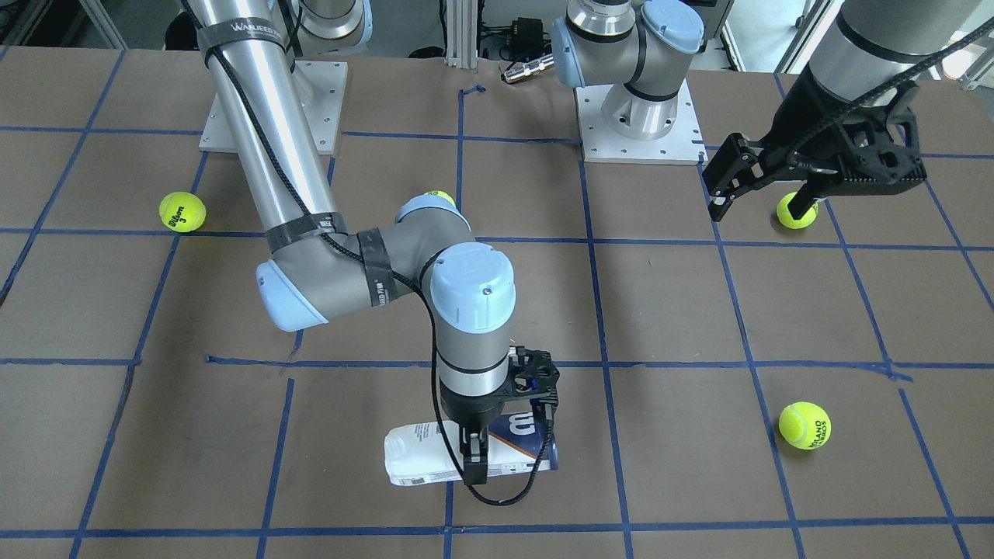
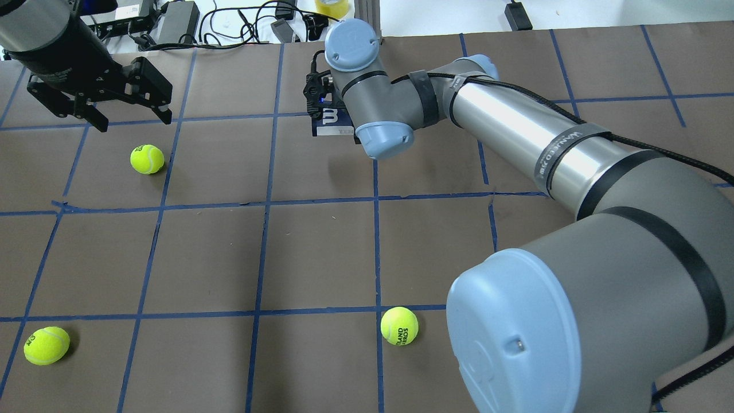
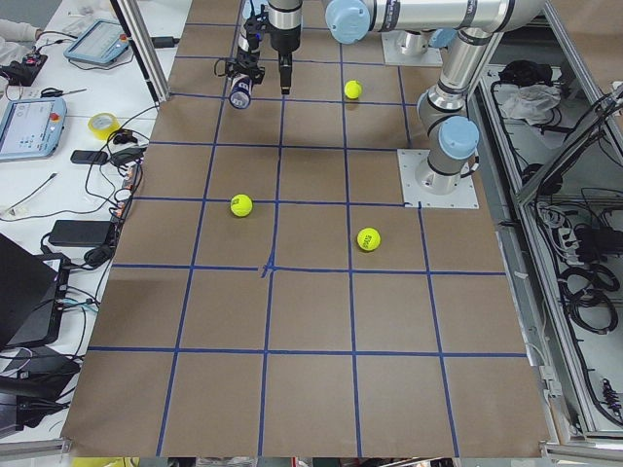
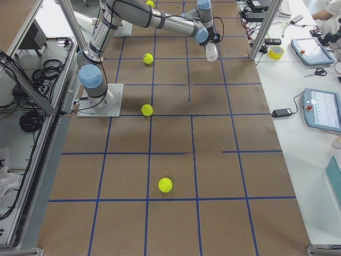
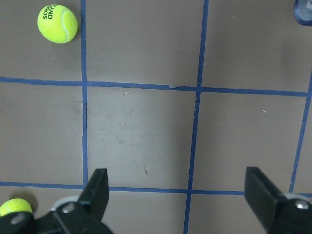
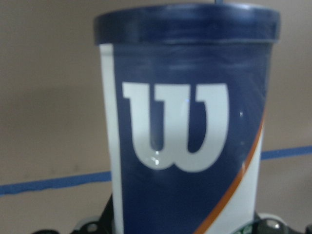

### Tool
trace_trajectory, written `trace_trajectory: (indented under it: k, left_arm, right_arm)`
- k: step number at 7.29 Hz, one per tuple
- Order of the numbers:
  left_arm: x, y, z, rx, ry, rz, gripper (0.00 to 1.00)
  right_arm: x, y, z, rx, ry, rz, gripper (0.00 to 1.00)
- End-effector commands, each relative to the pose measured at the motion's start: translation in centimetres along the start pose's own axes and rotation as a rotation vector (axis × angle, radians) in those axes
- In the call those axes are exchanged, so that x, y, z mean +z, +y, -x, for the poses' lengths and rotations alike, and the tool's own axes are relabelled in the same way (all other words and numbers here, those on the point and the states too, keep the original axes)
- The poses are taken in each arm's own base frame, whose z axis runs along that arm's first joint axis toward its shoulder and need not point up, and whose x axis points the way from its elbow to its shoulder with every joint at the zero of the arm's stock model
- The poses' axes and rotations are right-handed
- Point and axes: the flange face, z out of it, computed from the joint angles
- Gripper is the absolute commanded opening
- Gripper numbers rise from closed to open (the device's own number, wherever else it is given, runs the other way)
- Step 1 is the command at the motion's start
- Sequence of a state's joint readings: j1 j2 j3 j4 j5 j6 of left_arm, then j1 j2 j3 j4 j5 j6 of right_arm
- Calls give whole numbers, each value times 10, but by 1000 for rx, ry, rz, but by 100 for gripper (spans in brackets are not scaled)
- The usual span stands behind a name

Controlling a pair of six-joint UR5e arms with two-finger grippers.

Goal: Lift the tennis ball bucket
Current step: 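Carry the can toward the table centre and lay it on its side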

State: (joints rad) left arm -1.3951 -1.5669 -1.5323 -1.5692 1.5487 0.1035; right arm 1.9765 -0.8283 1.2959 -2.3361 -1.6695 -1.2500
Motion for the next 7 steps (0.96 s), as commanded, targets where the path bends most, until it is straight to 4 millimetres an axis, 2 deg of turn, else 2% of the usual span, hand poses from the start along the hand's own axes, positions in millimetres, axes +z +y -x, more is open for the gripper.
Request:
trace_trajectory:
  k: [1,3,4,5,6,7]
  left_arm:
    - [2,-4,18,34,28,-1,100]
    - [3,-5,22,26,34,-1,100]
    - [5,-4,22,27,35,2,100]
    - [4,-4,22,29,34,-1,100]
    - [4,-4,22,29,36,-1,100]
    - [5,-4,22,29,36,2,100]
  right_arm:
    - [18,-40,12,-78,-12,-12,75]
    - [30,-43,16,-72,-23,-9,78]
    - [34,-45,18,-54,-31,-9,85]
    - [38,-57,26,-64,-37,-11,87]
    - [41,-59,28,-69,-41,-11,97]
    - [37,-61,28,-74,-29,-14,100]
